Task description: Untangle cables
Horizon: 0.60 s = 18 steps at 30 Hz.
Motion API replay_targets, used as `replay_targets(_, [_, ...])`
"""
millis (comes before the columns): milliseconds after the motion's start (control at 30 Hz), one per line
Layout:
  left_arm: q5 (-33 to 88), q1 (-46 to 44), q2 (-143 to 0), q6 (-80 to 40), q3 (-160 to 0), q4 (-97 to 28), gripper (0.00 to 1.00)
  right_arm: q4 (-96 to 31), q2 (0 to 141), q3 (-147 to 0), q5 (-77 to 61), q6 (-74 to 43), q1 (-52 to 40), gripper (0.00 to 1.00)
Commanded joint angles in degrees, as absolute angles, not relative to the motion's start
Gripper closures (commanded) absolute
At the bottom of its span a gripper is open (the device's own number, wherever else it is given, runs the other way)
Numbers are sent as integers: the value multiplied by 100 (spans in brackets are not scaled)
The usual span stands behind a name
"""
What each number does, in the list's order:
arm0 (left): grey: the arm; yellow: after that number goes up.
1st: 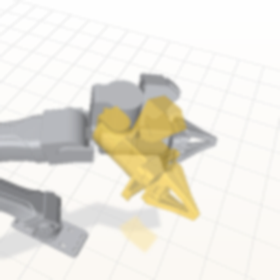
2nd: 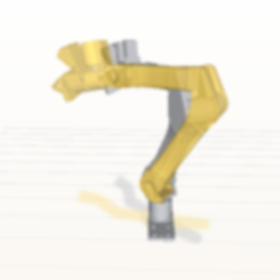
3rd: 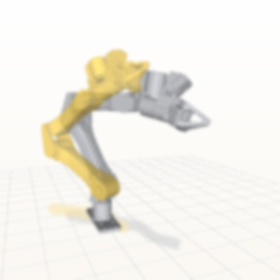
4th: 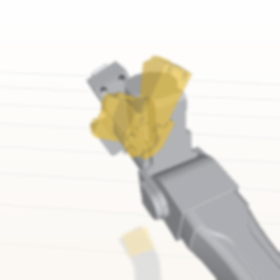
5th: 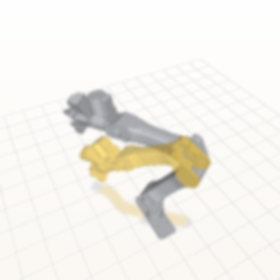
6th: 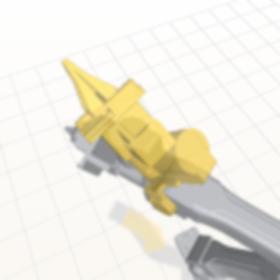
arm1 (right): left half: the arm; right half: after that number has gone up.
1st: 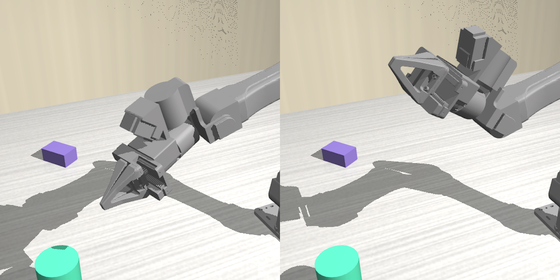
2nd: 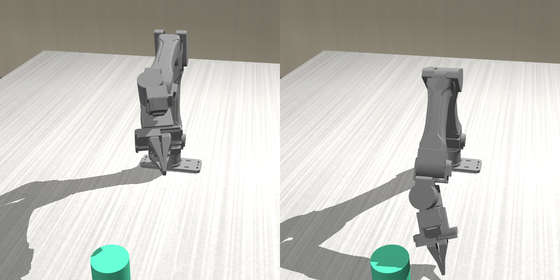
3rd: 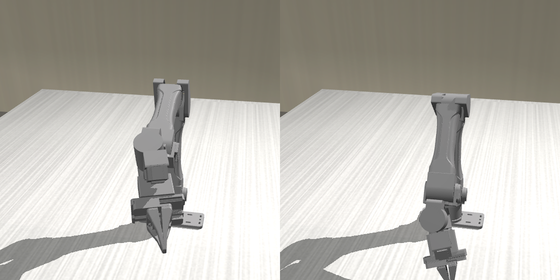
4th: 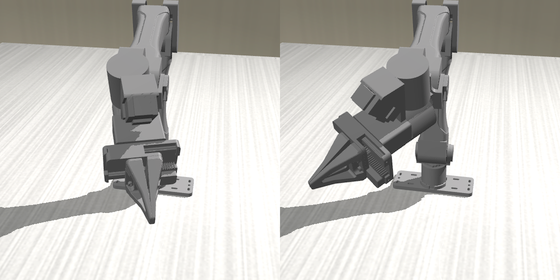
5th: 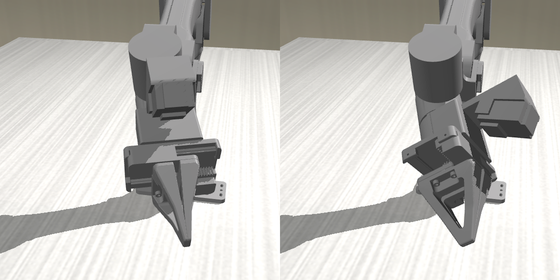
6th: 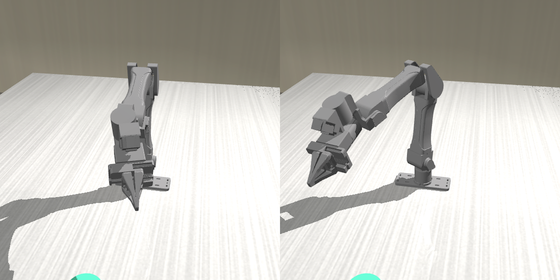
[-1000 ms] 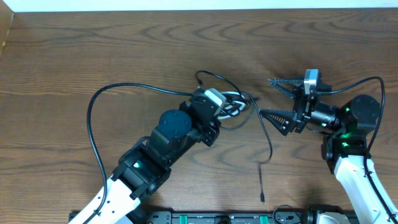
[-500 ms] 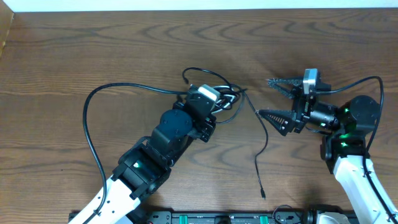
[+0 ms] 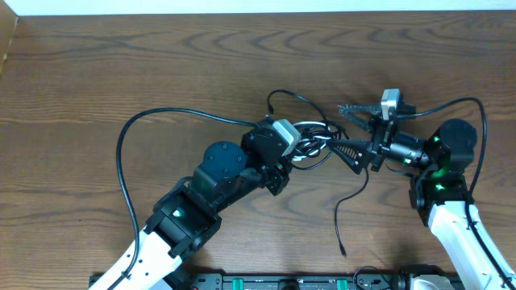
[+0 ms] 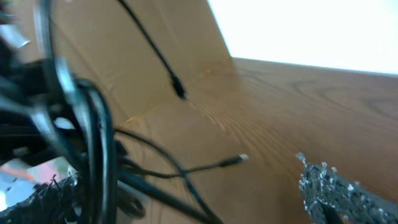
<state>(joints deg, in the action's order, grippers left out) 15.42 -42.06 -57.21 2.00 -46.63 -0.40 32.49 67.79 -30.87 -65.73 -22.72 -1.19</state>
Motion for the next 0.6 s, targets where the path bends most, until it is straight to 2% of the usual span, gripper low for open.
replay_targets(0, [2746,-4219,-5640,298,-4711,51,92,2902,6764,-3133,-5677,-1922,-156,1])
replay_targets(300, [3378,-4219,-5601,298,-4711,64,92,2078,6764,-3133,-4458,-1636,-148,1])
replay_targets(567, [3413,-4219,-5380,276,-4711,163,92,1326,6764,-3133,-3400,-1514,-145,1])
